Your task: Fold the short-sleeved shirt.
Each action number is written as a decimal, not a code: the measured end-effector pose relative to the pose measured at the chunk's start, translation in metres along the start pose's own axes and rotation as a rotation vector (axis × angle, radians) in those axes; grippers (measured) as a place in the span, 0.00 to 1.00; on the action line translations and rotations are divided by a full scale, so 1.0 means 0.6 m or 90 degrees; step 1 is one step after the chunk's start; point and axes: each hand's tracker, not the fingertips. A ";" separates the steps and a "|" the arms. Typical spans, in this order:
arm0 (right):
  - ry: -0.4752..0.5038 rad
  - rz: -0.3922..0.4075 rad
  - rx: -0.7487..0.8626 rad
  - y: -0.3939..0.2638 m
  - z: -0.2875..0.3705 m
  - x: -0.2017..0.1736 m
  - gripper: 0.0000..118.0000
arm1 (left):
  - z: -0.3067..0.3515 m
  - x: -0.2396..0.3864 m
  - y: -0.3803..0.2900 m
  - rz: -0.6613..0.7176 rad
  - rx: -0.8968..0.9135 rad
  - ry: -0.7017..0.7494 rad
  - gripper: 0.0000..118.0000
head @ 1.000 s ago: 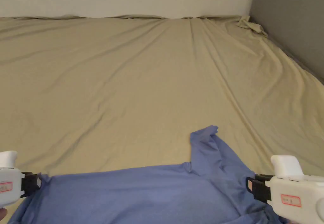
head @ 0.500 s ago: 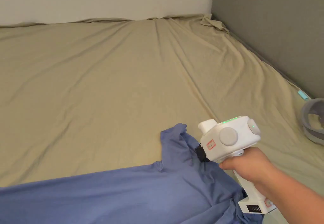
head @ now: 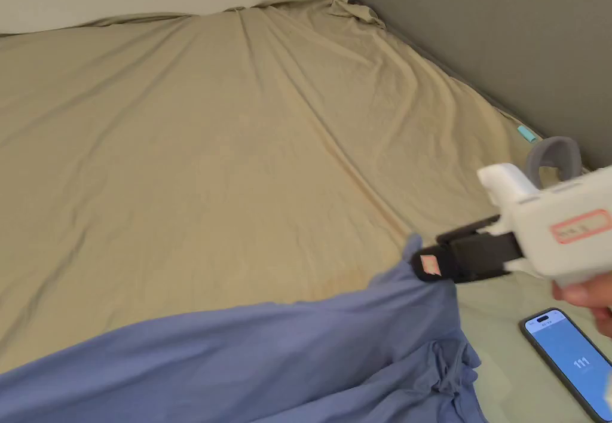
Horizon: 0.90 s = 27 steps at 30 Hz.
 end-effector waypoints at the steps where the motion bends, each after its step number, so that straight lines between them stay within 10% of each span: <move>1: 0.017 0.005 -0.031 -0.023 0.006 -0.014 0.02 | 0.010 -0.006 -0.013 0.001 -0.019 -0.016 0.00; 9: -0.046 -0.042 -0.221 -0.166 -0.094 0.007 0.02 | -0.028 -0.072 -0.136 -0.020 -0.207 0.013 0.00; 13: -0.165 0.053 -0.322 -0.178 -0.187 0.006 0.02 | -0.104 -0.100 -0.169 -0.021 -0.253 0.111 0.00; 18: -0.153 0.059 -0.317 -0.168 -0.187 0.005 0.03 | -0.091 -0.110 -0.170 0.007 -0.224 0.106 0.01; 19: -0.154 0.071 -0.313 -0.170 -0.182 -0.003 0.08 | -0.082 -0.098 -0.173 -0.013 -0.203 0.129 0.09; 21: -0.062 0.075 -0.267 -0.162 -0.135 -0.018 0.48 | -0.049 -0.058 -0.172 -0.104 -0.141 0.131 0.81; 22: 0.010 0.028 -0.169 -0.157 -0.095 -0.023 0.68 | -0.017 -0.046 -0.175 -0.128 -0.088 0.097 1.00; 24: 0.105 -0.052 0.034 -0.154 -0.044 -0.039 1.00 | 0.036 -0.032 -0.176 -0.089 0.018 -0.004 1.00; 27: 0.173 -0.118 0.241 -0.157 -0.024 -0.067 1.00 | 0.035 -0.075 -0.180 -0.025 0.040 0.036 1.00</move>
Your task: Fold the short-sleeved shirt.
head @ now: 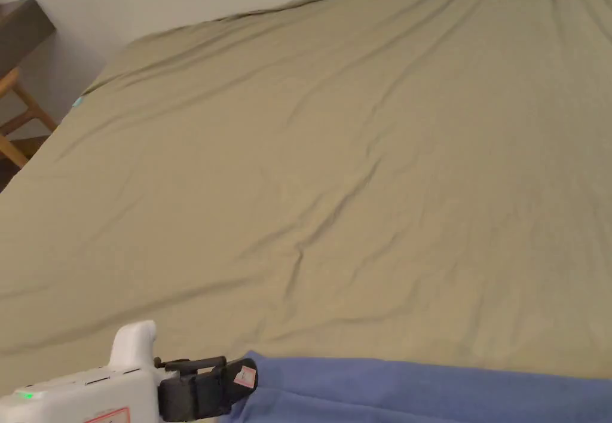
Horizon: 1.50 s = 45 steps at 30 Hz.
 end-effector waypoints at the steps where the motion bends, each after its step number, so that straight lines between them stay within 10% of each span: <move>1: 0.000 0.002 0.026 0.002 -0.008 -0.006 1.00 | -0.008 -0.006 -0.004 -0.007 0.010 0.022 1.00; 4: -0.083 0.039 -0.038 0.004 -0.045 -0.005 0.93 | -0.048 0.022 -0.005 -0.021 -0.050 0.026 1.00; 5: -0.105 0.032 -0.078 0.001 -0.060 -0.007 0.47 | -0.061 0.020 -0.002 -0.006 -0.114 0.032 0.76; 6: -0.104 0.032 -0.082 -0.006 -0.076 -0.002 0.02 | -0.067 0.010 -0.012 0.048 -0.137 0.003 0.19; 7: -0.092 0.029 -0.081 -0.011 -0.089 -0.003 0.02 | -0.066 0.029 -0.014 0.073 -0.110 -0.056 0.00; 13: 0.085 -0.011 -0.116 -0.039 -0.117 -0.010 0.02 | -0.075 -0.059 -0.009 0.079 -0.119 -0.196 0.03; 15: 0.112 -0.010 -0.119 -0.040 -0.118 -0.023 0.02 | -0.083 -0.069 -0.010 0.114 -0.132 -0.244 0.99; 16: 0.126 -0.012 -0.119 -0.040 -0.117 -0.024 0.02 | -0.071 -0.090 -0.006 0.135 -0.118 -0.245 1.00; 24: 0.151 -0.056 -0.098 -0.033 -0.104 -0.030 0.02 | -0.156 -0.135 -0.010 0.154 -0.144 -0.198 1.00; 31: 0.127 -0.041 -0.119 -0.036 -0.112 -0.041 0.02 | -0.203 0.012 -0.029 -0.010 -0.209 -0.208 0.98; 32: 0.128 -0.038 -0.121 -0.038 -0.114 -0.044 0.02 | -0.201 0.022 -0.031 -0.014 -0.218 -0.240 0.40; 33: 0.128 -0.036 -0.122 -0.040 -0.116 -0.043 0.02 | -0.198 0.030 -0.034 -0.002 -0.216 -0.277 0.16; 45: 0.080 -0.043 -0.118 -0.037 -0.117 -0.040 0.02 | -0.080 -0.092 0.024 0.248 -0.022 -0.210 0.16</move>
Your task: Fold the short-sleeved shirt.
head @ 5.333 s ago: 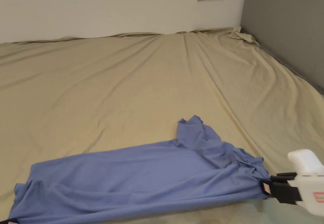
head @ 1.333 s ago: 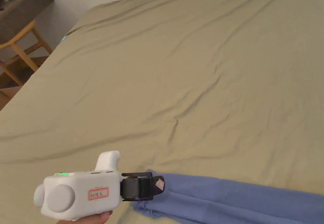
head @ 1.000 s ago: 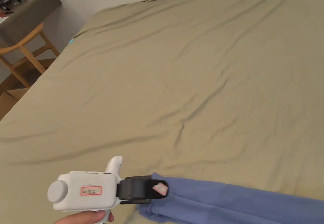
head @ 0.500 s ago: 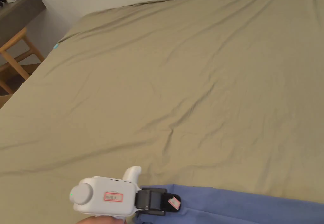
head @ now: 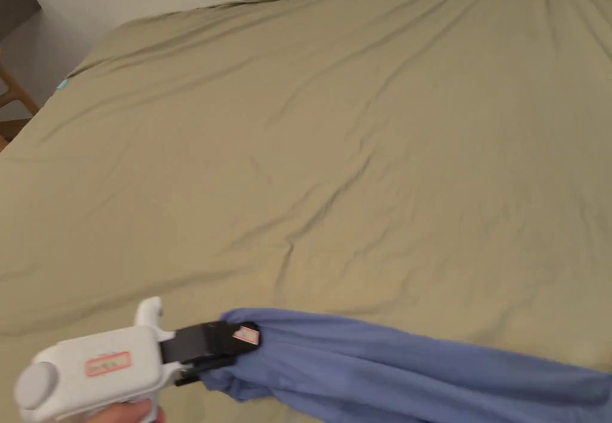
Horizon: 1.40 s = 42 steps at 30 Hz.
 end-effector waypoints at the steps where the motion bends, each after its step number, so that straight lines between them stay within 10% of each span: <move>1: -0.007 -0.003 0.008 0.002 0.001 0.003 0.02 | 0.018 0.007 0.013 -0.058 0.014 0.044 0.16; 10: -0.090 -0.015 0.090 0.023 0.009 0.007 0.02 | 0.149 0.015 0.082 0.014 0.060 0.246 0.16; 21: -0.126 -0.024 0.040 0.013 -0.027 0.006 0.02 | -0.170 0.248 -0.093 -0.262 -0.150 0.303 0.17; 25: -0.133 -0.018 0.019 0.006 -0.033 -0.001 0.02 | -0.288 0.169 -0.132 -0.318 -0.191 0.338 0.58; 29: -0.184 0.026 -0.005 0.003 -0.014 0.001 0.02 | -0.226 0.205 -0.121 -0.242 -0.098 0.152 0.99; 33: -0.178 0.012 0.015 0.005 0.004 0.011 0.02 | -0.127 0.214 -0.075 -0.204 0.002 0.190 1.00; 35: -0.175 0.007 0.032 0.008 0.003 0.010 0.02 | -0.103 0.210 -0.065 -0.259 0.066 0.357 0.88; 38: -0.173 0.005 0.042 0.013 -0.009 0.003 0.02 | -0.138 0.194 -0.085 -0.327 0.042 0.478 0.03; 42: -0.167 0.025 0.024 0.017 -0.030 -0.014 0.02 | -0.224 0.202 -0.161 -0.354 -0.072 0.350 0.03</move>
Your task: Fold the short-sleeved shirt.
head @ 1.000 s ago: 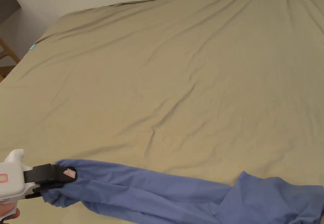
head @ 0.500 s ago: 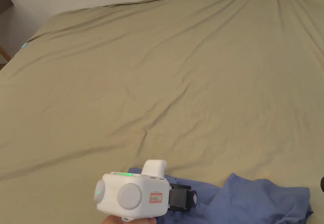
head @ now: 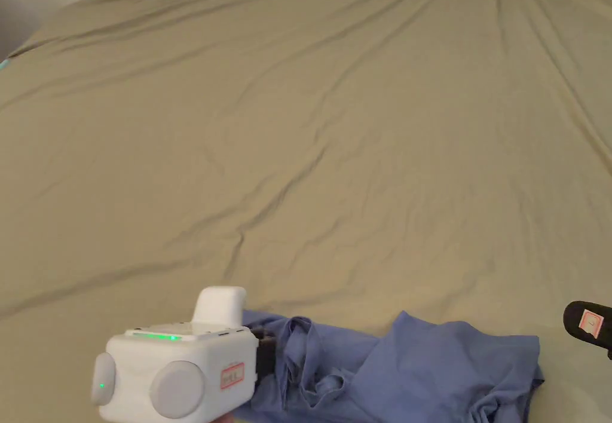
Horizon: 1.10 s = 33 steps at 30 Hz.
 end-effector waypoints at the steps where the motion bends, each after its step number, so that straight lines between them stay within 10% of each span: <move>1: -0.002 0.011 -0.007 0.000 -0.003 -0.005 0.02 | -0.014 0.032 -0.009 -0.026 0.003 -0.014 0.03; 12: -0.025 0.032 -0.052 -0.009 -0.020 -0.022 0.02 | -0.015 0.160 -0.022 -0.018 -0.004 -0.150 0.03; 16: 0.000 0.039 -0.027 -0.003 -0.003 -0.023 0.02 | 0.029 0.048 -0.005 0.091 -0.005 -0.416 0.05; 19: -0.001 0.056 -0.025 0.003 0.007 -0.029 0.02 | 0.052 -0.075 0.004 0.154 0.041 -0.319 0.99; 25: -0.018 0.081 -0.041 0.000 0.000 -0.032 0.02 | 0.052 -0.251 0.017 0.246 0.019 -0.185 1.00; 33: 0.004 0.063 -0.098 -0.007 -0.028 -0.038 0.02 | -0.029 -0.187 -0.001 0.183 -0.075 -0.395 1.00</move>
